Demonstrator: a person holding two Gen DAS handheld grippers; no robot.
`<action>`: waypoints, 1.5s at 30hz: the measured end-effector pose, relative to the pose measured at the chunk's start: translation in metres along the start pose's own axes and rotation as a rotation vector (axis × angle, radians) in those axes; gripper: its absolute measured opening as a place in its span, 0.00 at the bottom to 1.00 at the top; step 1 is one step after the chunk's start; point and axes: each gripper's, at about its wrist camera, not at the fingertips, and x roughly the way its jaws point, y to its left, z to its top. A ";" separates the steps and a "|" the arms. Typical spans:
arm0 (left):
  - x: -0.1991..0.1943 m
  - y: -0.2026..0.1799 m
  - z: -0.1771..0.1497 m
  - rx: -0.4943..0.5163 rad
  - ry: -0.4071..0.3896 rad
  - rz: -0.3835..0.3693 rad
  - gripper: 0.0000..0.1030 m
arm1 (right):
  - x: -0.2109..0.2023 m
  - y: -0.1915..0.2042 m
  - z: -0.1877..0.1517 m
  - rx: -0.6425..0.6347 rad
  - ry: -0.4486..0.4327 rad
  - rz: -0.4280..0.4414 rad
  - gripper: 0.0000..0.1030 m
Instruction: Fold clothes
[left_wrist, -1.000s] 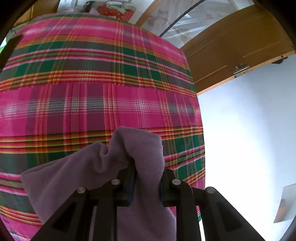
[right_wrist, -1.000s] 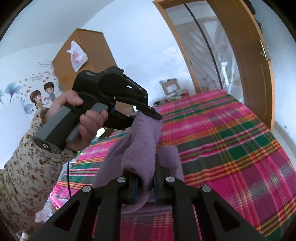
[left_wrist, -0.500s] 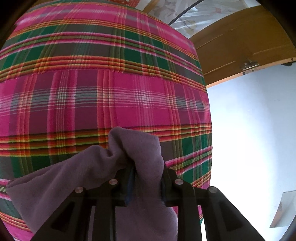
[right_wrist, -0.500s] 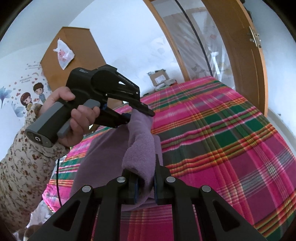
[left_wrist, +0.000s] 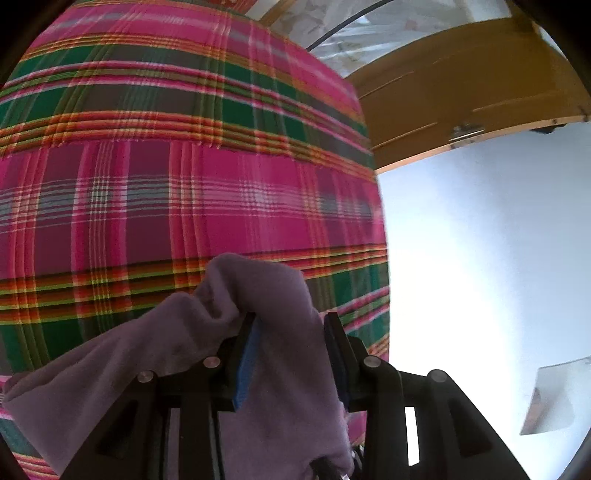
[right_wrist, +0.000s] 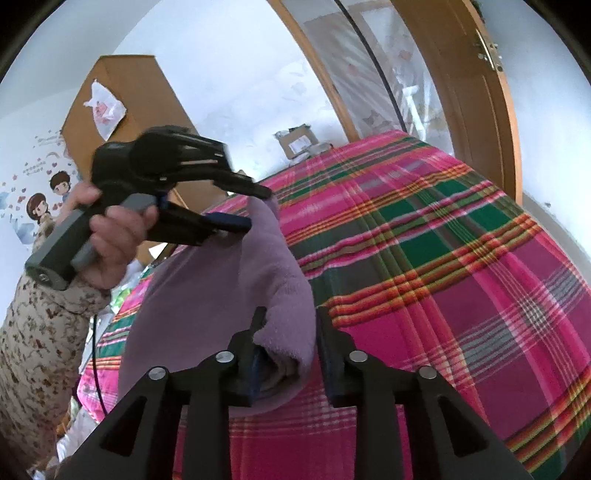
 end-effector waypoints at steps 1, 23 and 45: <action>-0.005 0.001 -0.001 0.005 -0.009 -0.012 0.35 | 0.001 -0.002 0.000 0.006 0.002 -0.008 0.27; -0.090 0.083 -0.056 0.023 -0.210 -0.002 0.35 | -0.008 0.036 0.003 -0.230 -0.043 -0.047 0.28; -0.067 0.124 -0.040 -0.058 -0.211 -0.042 0.28 | 0.004 0.056 -0.013 -0.378 0.081 -0.099 0.28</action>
